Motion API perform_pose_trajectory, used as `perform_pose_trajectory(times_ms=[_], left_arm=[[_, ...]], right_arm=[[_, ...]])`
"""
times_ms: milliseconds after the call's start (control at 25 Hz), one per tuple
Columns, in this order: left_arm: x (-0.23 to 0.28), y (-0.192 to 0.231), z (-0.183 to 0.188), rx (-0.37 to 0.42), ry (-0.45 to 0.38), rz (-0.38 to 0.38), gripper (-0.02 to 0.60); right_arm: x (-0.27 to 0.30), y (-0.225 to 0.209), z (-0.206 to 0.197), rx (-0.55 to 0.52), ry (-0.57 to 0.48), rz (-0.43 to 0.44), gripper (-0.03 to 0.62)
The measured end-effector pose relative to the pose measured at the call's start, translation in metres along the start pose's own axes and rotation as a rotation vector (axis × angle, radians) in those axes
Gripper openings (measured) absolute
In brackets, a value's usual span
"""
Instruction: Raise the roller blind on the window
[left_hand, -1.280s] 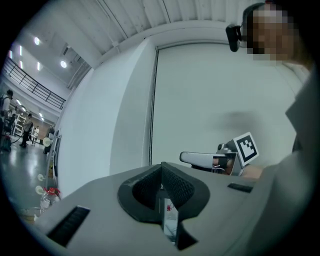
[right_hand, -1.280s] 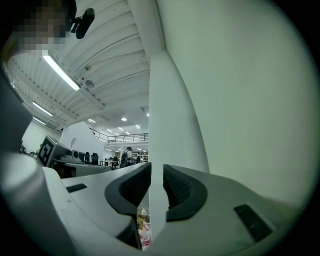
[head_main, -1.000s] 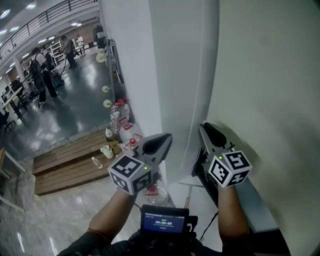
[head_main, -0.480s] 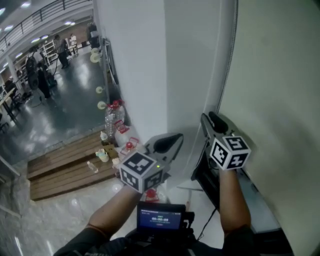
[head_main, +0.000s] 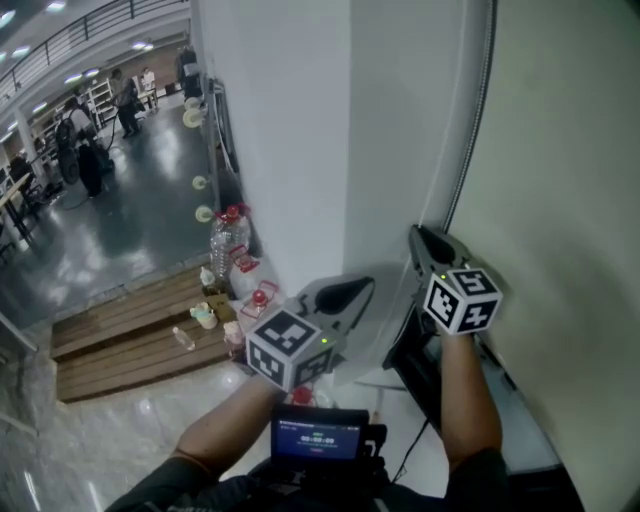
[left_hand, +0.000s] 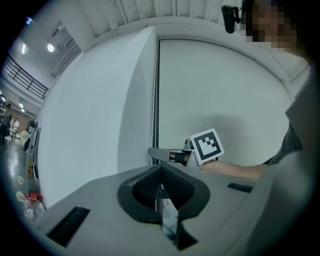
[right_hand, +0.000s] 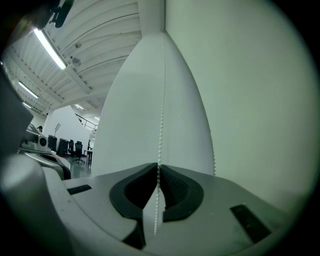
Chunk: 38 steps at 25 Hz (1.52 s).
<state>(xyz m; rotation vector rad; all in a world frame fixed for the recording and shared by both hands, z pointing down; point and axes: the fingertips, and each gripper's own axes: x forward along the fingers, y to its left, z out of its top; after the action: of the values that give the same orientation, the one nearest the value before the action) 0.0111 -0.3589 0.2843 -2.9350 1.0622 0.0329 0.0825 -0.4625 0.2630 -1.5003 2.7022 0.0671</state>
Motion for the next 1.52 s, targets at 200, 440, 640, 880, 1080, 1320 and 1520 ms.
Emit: perform_pose_trajectory(times_ms=[200,440,640,880,1080,1320,1520], left_arm=[[-0.001,0.004,-0.006,-0.008,0.001,-0.007,-0.006],[0.006,0.001,0.010,-0.013,-0.050,-0.034,-0.006],[0.017,-0.012,0.031,-0.008,-0.094,-0.080,-0.006],[0.036,-0.026,0.058,0.018,-0.122,-0.138,-0.006],[0.054,-0.045,0.070,0.023,-0.118,-0.215,-0.005],[0.055,-0.065,0.078,0.021,-0.121,-0.286,0.123],[0.059,-0.057,0.075,0.034,-0.106,-0.256,0.017]], right_arm=[[-0.010,0.005,-0.001,0.034,-0.011,0.036,0.000],[-0.032,0.025,-0.002,0.066,-0.016,0.107,0.000],[-0.058,0.040,-0.001,0.069,0.010,0.144,-0.002],[-0.077,0.057,-0.004,0.065,0.035,0.195,-0.002],[-0.091,0.058,-0.010,0.085,0.042,0.195,-0.002],[-0.101,0.069,-0.010,0.076,0.041,0.188,0.000],[-0.098,0.075,-0.012,0.089,0.033,0.192,0.000]])
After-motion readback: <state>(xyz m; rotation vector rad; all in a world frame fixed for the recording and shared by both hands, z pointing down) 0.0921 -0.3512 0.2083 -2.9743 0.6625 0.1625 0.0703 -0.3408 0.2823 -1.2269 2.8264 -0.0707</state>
